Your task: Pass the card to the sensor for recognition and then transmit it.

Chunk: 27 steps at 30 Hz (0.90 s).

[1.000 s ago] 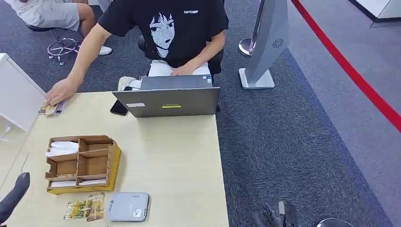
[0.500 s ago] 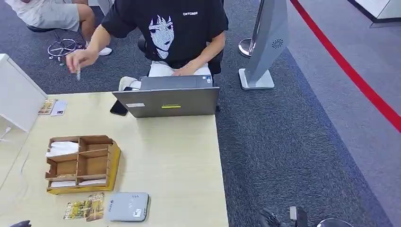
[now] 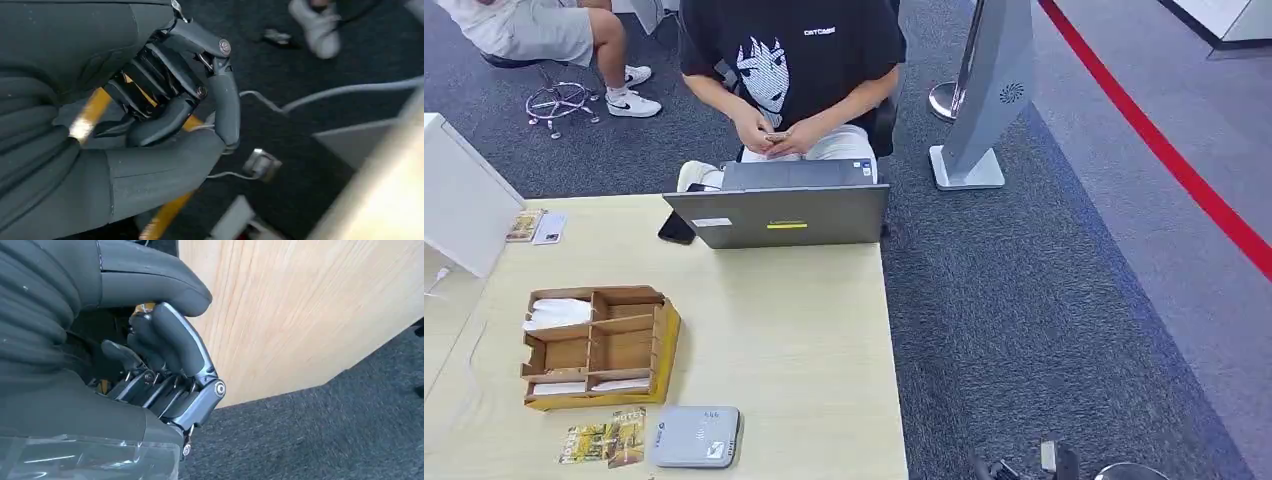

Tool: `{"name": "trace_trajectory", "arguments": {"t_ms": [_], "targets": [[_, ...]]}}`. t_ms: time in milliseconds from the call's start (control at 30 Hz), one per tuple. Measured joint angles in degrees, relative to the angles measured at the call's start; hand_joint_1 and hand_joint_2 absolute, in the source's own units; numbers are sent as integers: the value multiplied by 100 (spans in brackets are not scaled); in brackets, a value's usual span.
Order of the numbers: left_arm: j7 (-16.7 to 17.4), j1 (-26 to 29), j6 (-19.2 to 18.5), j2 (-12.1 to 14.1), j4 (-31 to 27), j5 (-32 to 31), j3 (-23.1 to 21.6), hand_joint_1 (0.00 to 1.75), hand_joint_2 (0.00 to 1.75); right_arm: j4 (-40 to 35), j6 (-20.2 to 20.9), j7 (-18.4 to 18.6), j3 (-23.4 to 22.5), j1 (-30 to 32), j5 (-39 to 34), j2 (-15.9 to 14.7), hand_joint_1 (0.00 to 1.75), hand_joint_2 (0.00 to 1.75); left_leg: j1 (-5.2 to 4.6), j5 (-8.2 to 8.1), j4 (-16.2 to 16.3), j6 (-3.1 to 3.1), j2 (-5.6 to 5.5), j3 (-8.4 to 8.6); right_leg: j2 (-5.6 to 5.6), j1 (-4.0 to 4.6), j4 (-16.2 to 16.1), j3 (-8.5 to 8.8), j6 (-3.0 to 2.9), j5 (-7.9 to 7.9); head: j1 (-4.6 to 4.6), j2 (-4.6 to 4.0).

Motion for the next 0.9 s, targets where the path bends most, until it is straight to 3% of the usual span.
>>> {"name": "trace_trajectory", "arguments": {"t_ms": [133,233,900], "targets": [[802,131,-125,-24,292,-348,0,0,175,4,-7,138,-66,-5,109,39,0,175,0,-1,0,-1,0,3,0,0,0,2,0,-1,0,0],[921,88,-162,-6,731,-468,-48,0,175,169,-46,212,-66,-67,153,39,0,175,0,-1,1,-1,-1,11,0,0,0,-4,5,-5,0,0],[49,-1060,-190,815,3789,-916,-1285,0,175,2040,-439,490,317,-551,964,-173,0,175,0,-3,1,-2,-2,17,1,0,0,11,5,-6,0,0]]}}
